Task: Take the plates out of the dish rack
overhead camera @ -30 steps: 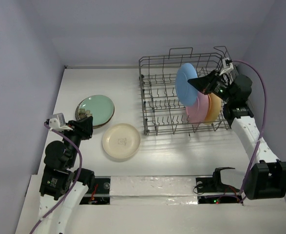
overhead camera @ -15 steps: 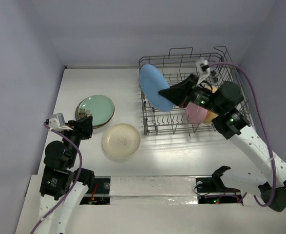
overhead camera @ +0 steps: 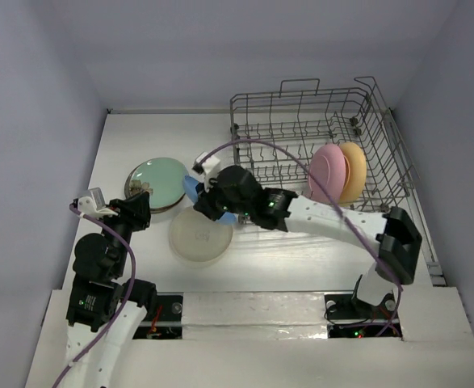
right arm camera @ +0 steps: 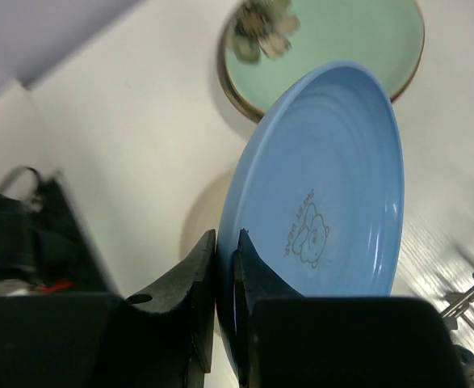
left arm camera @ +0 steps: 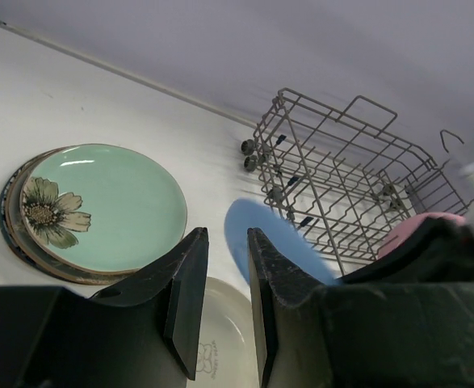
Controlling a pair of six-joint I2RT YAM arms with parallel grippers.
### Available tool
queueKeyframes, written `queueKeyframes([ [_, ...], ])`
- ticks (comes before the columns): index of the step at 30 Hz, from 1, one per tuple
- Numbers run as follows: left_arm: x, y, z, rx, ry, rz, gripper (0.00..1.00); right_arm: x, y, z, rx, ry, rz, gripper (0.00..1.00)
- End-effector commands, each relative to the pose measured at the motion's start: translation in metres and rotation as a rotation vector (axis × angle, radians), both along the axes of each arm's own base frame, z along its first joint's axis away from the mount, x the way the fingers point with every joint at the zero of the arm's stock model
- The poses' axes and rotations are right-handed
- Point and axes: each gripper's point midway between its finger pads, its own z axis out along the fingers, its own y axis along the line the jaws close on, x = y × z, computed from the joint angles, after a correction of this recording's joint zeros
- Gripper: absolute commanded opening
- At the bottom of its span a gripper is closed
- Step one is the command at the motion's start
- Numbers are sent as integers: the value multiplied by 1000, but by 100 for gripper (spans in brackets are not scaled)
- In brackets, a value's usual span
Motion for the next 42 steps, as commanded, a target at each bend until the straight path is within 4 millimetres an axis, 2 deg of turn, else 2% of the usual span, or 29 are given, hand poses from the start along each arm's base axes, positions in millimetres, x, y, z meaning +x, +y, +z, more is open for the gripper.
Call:
queueKeyframes([
  [1,-2,5,15,-18,-42,24,23,14,11,15,-52,-147,-75,0],
  [4,-2,4,16,-19,-49,19,23,2,24,-8,-102,-147,-56,0],
  [5,-2,4,16,-19,-49,18,23,0,30,-23,-127,-142,-56,0],
  [7,-3,4,17,-18,-54,19,24,-6,39,-35,-142,-132,-47,0],
  [8,-3,4,17,-19,-55,19,24,-13,47,-50,-165,-122,-32,0],
  [11,-4,4,17,-18,-54,19,24,-17,53,-63,-217,-131,-51,0],
  [14,-4,4,17,-19,-55,18,24,-26,59,-81,-270,-121,-37,10],
  [15,-4,4,17,-18,-54,18,24,-26,58,-85,-275,-116,-36,17],
  [19,-5,5,18,-21,-60,22,24,-31,58,-85,-279,-100,-44,32],
  [22,-5,5,18,-23,-60,21,24,-39,54,-81,-312,-114,-49,52],
  [25,-5,5,18,-23,-60,21,24,-39,47,-65,-311,-114,-61,61],
  [26,-5,5,18,-23,-61,21,24,-40,44,-51,-285,-113,-64,61],
  [29,-5,5,18,-22,-61,21,24,-41,31,-31,-247,-113,-93,62],
  [30,-5,5,18,-23,-61,22,24,-40,19,-15,-214,-120,-125,60],
  [31,-5,5,18,-21,-60,22,24,-37,9,-6,-200,-128,-166,45],
  [32,-6,5,19,-22,-63,22,24,-19,-11,5,-186,-143,-259,34],
  [33,-5,5,18,-23,-58,22,24,-12,-35,39,-91,-132,-329,19],
  [34,-6,5,18,-21,-60,22,24,-2,-58,33,-75,-119,-382,0],
  [35,-6,6,19,-22,-63,22,24,26,-90,42,-26,-102,-467,0],
  [36,-6,5,19,-22,-64,21,24,35,-113,51,44,-77,-514,0],
  [37,-6,5,19,-22,-64,18,24,34,-148,69,153,-86,-543,0],
  [38,-6,5,19,-21,-66,18,24,35,-166,79,215,-87,-541,0],
  [39,-6,4,19,-23,-67,15,24,49,-199,87,260,-105,-615,0],
  [40,-6,4,19,-21,-67,12,24,41,-228,113,351,-141,-644,0],
  [41,-6,4,19,-20,-67,12,24,42,-243,104,346,-142,-667,0],
  [42,-6,3,19,-19,-67,7,24,44,-259,106,357,-152,-702,2],
])
